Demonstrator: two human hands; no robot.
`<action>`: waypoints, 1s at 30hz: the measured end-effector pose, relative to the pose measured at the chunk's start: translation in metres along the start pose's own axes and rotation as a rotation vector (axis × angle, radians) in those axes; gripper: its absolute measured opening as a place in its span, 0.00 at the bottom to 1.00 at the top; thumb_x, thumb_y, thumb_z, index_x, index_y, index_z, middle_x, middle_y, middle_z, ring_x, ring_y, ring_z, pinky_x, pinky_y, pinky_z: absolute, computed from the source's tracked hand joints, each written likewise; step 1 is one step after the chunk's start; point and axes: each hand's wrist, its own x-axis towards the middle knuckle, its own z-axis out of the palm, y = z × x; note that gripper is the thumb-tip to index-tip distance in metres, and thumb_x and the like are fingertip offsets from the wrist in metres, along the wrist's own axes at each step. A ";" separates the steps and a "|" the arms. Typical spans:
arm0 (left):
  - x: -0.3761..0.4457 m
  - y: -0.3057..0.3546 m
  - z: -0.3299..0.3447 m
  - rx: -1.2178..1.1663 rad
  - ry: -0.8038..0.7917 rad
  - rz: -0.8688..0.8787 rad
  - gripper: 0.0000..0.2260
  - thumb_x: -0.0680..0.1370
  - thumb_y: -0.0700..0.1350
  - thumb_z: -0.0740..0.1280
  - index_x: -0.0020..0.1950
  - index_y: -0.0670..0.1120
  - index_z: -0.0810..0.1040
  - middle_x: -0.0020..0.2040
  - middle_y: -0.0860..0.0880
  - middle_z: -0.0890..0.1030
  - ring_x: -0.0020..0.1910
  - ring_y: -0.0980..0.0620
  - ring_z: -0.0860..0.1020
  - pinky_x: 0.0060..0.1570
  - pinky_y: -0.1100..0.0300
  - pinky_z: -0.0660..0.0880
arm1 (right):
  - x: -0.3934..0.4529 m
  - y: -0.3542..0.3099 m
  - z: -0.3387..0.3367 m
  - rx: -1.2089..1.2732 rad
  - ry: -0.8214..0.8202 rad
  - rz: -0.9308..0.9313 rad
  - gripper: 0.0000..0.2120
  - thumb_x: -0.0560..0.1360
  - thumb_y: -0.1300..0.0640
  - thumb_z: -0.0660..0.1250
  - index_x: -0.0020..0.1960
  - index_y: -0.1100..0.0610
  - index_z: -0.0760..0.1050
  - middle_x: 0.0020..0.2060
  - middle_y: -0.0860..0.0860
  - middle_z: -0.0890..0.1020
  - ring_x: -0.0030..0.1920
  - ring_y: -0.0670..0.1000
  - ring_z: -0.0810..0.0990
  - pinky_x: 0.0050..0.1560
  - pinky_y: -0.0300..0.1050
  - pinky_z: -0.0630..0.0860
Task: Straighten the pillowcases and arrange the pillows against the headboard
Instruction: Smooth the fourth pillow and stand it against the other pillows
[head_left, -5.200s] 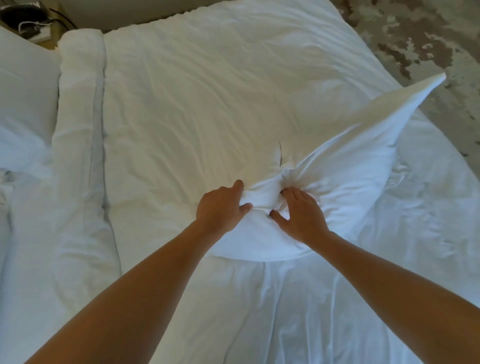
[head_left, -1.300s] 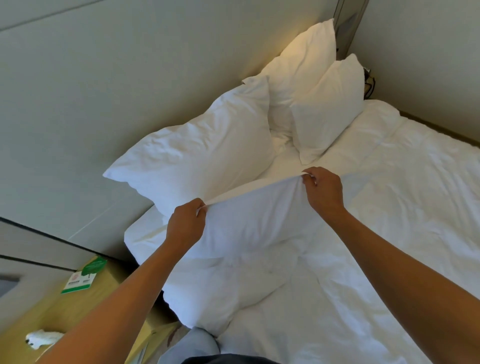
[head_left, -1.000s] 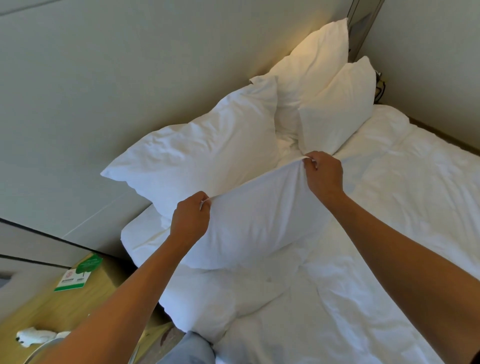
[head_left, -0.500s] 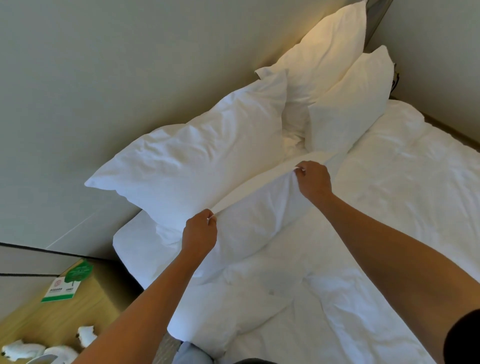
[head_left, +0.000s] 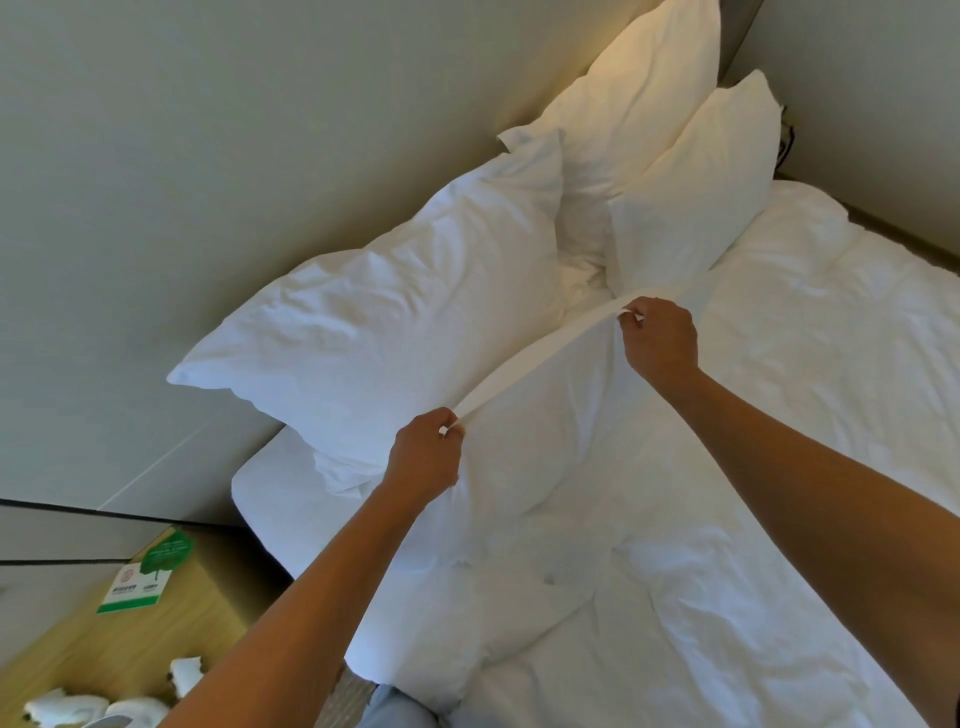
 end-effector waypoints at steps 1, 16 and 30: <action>0.002 0.000 -0.001 -0.011 0.004 -0.018 0.04 0.82 0.45 0.64 0.51 0.50 0.79 0.42 0.50 0.81 0.35 0.49 0.84 0.38 0.58 0.81 | 0.003 -0.005 0.002 -0.007 -0.013 -0.001 0.12 0.83 0.56 0.65 0.56 0.61 0.84 0.51 0.59 0.86 0.53 0.61 0.84 0.52 0.47 0.77; 0.097 -0.031 -0.058 0.035 0.243 -0.047 0.06 0.82 0.41 0.63 0.49 0.47 0.79 0.45 0.52 0.78 0.37 0.55 0.75 0.40 0.60 0.70 | 0.071 -0.091 0.082 0.075 -0.087 -0.081 0.14 0.83 0.56 0.63 0.54 0.61 0.86 0.51 0.59 0.87 0.53 0.60 0.84 0.52 0.48 0.76; 0.056 -0.034 -0.005 0.188 0.227 0.201 0.23 0.82 0.48 0.66 0.76 0.45 0.67 0.74 0.40 0.72 0.73 0.41 0.70 0.65 0.51 0.72 | -0.090 -0.002 0.152 0.338 -0.239 0.461 0.47 0.77 0.38 0.72 0.86 0.52 0.51 0.83 0.59 0.54 0.82 0.61 0.59 0.76 0.57 0.66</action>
